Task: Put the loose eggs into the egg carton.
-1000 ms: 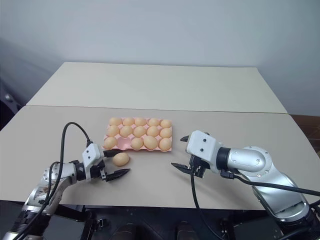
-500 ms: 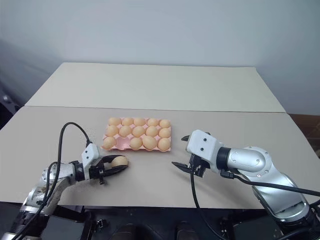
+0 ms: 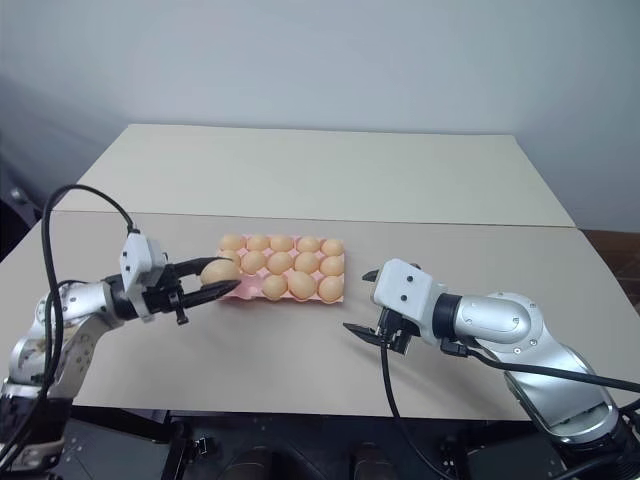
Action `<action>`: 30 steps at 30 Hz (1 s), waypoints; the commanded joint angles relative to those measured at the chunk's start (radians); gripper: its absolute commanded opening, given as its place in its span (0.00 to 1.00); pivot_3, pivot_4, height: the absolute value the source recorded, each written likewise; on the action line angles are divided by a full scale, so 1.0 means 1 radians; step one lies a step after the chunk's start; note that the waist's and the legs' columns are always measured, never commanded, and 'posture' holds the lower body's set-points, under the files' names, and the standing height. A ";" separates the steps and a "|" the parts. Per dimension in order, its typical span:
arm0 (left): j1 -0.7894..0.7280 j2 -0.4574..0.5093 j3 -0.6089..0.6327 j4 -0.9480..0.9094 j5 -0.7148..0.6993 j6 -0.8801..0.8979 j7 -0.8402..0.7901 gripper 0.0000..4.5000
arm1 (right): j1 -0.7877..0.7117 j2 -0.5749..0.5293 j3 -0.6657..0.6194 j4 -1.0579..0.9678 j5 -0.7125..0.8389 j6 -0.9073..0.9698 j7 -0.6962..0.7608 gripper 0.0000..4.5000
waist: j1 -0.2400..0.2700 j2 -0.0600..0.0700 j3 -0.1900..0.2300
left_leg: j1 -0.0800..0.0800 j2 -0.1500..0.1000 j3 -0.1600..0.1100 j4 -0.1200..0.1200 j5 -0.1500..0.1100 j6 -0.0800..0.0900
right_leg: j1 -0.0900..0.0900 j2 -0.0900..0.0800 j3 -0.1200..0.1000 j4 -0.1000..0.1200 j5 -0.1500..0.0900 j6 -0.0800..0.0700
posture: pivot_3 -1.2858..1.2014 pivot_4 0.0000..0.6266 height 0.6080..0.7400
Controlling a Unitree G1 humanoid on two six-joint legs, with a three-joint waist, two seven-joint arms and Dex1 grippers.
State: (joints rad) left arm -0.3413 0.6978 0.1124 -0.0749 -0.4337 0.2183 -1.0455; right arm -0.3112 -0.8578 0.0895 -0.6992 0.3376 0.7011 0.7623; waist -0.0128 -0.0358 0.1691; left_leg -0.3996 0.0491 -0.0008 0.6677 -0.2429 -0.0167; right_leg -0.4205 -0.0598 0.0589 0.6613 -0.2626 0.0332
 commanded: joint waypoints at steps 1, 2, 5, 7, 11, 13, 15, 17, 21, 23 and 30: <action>-0.058 -0.011 -0.044 0.067 0.054 -0.034 0.004 0.38 | -0.015 -0.001 -0.042 -0.049 0.012 -0.024 0.002 1.00 | -0.004 0.000 0.000 | 0.000 0.000 0.000 0.000 0.000 0.000 | 0.000 0.000 0.000 0.000 0.000 0.000 | 0.52 0.24 1.00; -0.072 -0.013 -0.055 0.087 0.065 -0.039 0.000 0.38 | -0.013 0.000 -0.048 -0.057 0.016 -0.025 0.003 1.00 | -0.004 0.000 0.000 | 0.000 0.000 0.000 0.000 0.000 0.000 | 0.000 0.000 0.000 0.000 0.000 0.000 | 0.52 0.24 1.00; -0.120 -0.010 -0.109 0.189 0.141 -0.092 -0.015 0.38 | -0.014 -0.004 -0.063 -0.078 0.023 -0.011 -0.003 1.00 | -0.004 0.000 0.000 | 0.000 0.000 0.000 0.000 0.000 0.000 | -0.001 0.000 0.000 0.000 0.000 0.000 | 0.52 0.24 1.00; -0.141 -0.019 -0.117 0.235 0.153 -0.111 -0.024 0.38 | -0.015 -0.004 -0.069 -0.087 0.026 -0.002 -0.009 1.00 | -0.004 0.000 0.000 | 0.000 0.000 0.000 0.000 0.000 0.000 | 0.000 0.000 0.000 0.000 0.000 0.000 | 0.52 0.24 1.00; -0.179 -0.028 -0.114 0.289 0.142 -0.129 -0.062 0.46 | -0.004 -0.010 -0.077 -0.097 0.026 0.005 -0.015 1.00 | -0.001 0.000 0.000 | 0.000 0.000 0.000 0.000 0.000 0.000 | -0.001 0.000 0.000 0.000 0.000 0.000 | 0.52 0.24 1.00; -0.190 -0.034 -0.110 0.304 0.138 -0.132 -0.071 0.61 | 0.001 -0.013 -0.078 -0.099 0.026 0.008 -0.017 1.00 | -0.001 0.000 0.000 | -0.001 0.000 0.000 0.000 0.000 0.000 | -0.001 0.000 0.000 0.000 0.000 0.000 | 0.52 0.24 1.00; -0.192 -0.039 -0.110 0.311 0.160 -0.166 -0.057 0.75 | 0.005 -0.015 -0.076 -0.099 0.023 0.009 -0.018 1.00 | -0.001 0.000 0.000 | -0.001 0.000 0.000 0.001 0.000 0.000 | 0.000 0.000 0.000 0.000 0.000 0.000 | 0.52 0.24 1.00; -0.189 -0.045 -0.103 0.321 0.153 -0.200 -0.071 0.89 | 0.007 -0.014 -0.074 -0.098 0.020 0.007 -0.019 1.00 | -0.001 0.000 0.000 | -0.001 0.000 0.000 0.001 0.000 0.000 | -0.001 0.000 0.000 0.000 0.000 0.000 | 0.52 0.24 1.00; -0.187 -0.046 -0.100 0.347 0.188 -0.234 -0.020 0.89 | 0.005 -0.014 -0.070 -0.091 0.020 0.007 -0.018 1.00 | -0.003 0.000 0.000 | 0.000 0.000 0.000 0.001 0.000 0.000 | 0.000 0.000 0.000 0.001 0.000 0.000 | 0.52 0.24 1.00; -0.172 -0.042 -0.086 0.329 0.173 -0.235 -0.019 0.89 | 0.007 -0.017 -0.072 -0.087 0.020 0.004 -0.014 1.00 | -0.003 0.000 0.000 | 0.000 0.000 0.000 0.001 0.000 0.000 | -0.001 0.000 0.000 0.001 0.000 0.000 | 0.52 0.24 1.00; -0.054 0.023 0.031 0.135 0.028 -0.138 -0.061 0.89 | 0.008 -0.024 -0.071 -0.072 0.022 -0.010 -0.002 1.00 | -0.007 0.000 0.000 | -0.001 0.000 0.000 0.001 0.000 0.000 | -0.001 0.000 0.000 0.001 0.000 0.000 | 0.52 0.24 1.00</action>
State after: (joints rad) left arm -0.4042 0.6950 0.0882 0.1307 -0.3514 0.0574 -1.0890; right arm -0.2971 -0.8722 0.0516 -0.7532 0.3566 0.7080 0.7582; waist -0.0194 -0.0358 0.1692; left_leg -0.4005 0.0495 -0.0009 0.6683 -0.2429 -0.0166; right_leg -0.4215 -0.0597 0.0594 0.6622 -0.2626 0.0332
